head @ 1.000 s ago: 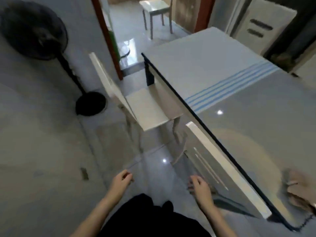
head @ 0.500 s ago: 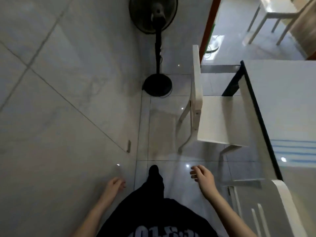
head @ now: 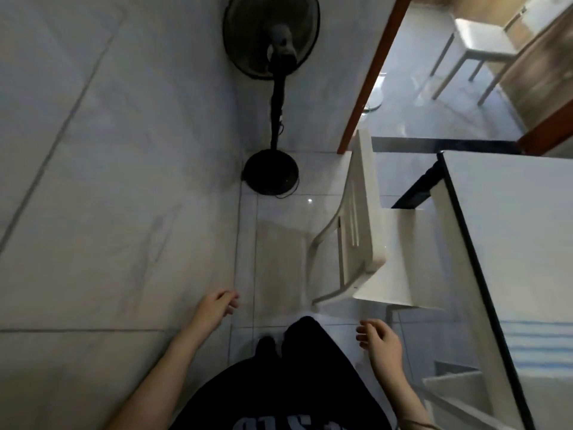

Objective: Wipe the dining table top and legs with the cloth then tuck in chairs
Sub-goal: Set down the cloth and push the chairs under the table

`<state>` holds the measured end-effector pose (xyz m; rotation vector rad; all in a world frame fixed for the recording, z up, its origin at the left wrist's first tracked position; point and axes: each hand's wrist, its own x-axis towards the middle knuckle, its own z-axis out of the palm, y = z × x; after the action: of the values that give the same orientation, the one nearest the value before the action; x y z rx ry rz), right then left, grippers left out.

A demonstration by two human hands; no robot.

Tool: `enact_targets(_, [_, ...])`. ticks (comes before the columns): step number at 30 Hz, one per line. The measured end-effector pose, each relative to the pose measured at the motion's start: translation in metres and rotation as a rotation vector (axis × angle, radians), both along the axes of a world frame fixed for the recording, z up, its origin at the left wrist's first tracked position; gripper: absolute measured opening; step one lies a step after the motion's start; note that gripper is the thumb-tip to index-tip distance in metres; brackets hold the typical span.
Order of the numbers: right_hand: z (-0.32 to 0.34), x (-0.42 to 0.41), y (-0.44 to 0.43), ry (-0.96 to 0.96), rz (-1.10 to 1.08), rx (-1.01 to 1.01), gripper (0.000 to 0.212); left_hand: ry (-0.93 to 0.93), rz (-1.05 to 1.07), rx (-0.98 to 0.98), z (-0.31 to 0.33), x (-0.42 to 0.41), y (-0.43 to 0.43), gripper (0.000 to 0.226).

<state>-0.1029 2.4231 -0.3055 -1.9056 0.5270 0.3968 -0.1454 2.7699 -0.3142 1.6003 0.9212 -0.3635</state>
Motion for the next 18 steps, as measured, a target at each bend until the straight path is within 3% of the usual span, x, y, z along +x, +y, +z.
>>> enact_targets(7, [0.059,0.121,-0.002,-0.241,-0.313,0.06,0.022,-0.194,-0.114,0.059,0.042,0.132,0.013,0.025])
enact_targets(13, [0.091,0.209,0.024,-0.261,-0.199,0.084,0.021,-0.411,-0.419,0.132,0.092,0.271,-0.01,0.014])
enact_targets(18, [0.071,0.225,0.051,-0.182,-0.089,-0.068,0.021,-0.621,-0.792,0.47,0.121,0.37,-0.049,0.019])
